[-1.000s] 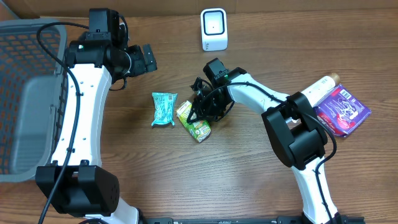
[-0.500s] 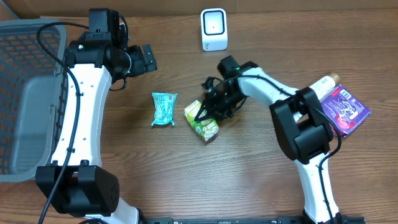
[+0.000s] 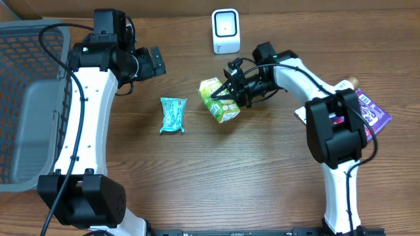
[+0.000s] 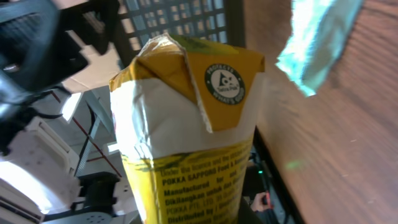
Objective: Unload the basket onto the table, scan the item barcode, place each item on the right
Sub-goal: 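Lift the tea pouch with the right gripper toward the white scanner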
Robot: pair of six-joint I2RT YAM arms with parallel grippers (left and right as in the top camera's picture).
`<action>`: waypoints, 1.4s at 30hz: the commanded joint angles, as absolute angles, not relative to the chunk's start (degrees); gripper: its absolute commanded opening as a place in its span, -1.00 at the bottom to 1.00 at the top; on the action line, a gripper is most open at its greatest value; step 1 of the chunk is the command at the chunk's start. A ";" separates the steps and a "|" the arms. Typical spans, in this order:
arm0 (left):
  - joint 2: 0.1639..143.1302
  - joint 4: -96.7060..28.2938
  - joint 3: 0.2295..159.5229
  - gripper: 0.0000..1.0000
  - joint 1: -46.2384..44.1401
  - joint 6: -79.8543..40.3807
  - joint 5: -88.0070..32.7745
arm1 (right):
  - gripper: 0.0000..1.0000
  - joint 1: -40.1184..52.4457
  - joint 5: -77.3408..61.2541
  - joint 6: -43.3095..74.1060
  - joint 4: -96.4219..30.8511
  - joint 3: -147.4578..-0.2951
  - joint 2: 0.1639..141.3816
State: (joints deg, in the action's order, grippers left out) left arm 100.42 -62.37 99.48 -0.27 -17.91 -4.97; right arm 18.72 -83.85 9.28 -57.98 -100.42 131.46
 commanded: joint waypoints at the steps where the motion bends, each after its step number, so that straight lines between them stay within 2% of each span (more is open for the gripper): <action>1: 99.66 -62.35 100.33 1.00 -0.38 -18.41 -5.41 | -0.93 17.17 -89.97 14.52 -57.78 -105.25 122.23; 13: 99.66 -62.35 100.33 1.00 -0.40 -18.41 -5.41 | -0.93 10.74 -89.97 25.80 -54.37 -114.91 111.50; 24: 99.66 -62.35 100.33 1.00 -0.40 -18.41 -5.39 | -0.93 9.93 -89.95 25.69 -50.76 -114.89 108.97; 28: 99.66 -62.33 100.33 0.99 -0.40 -18.41 -5.41 | -0.93 9.93 -89.19 23.46 -45.65 -114.89 108.97; 36: 99.66 -62.33 100.33 1.00 -0.40 -18.41 -5.39 | -0.93 11.40 -62.61 21.87 -44.14 -114.83 108.99; 42: 99.66 -62.33 100.33 1.00 -0.40 -18.41 -5.39 | -0.93 16.84 -28.47 15.29 -44.29 -114.83 108.99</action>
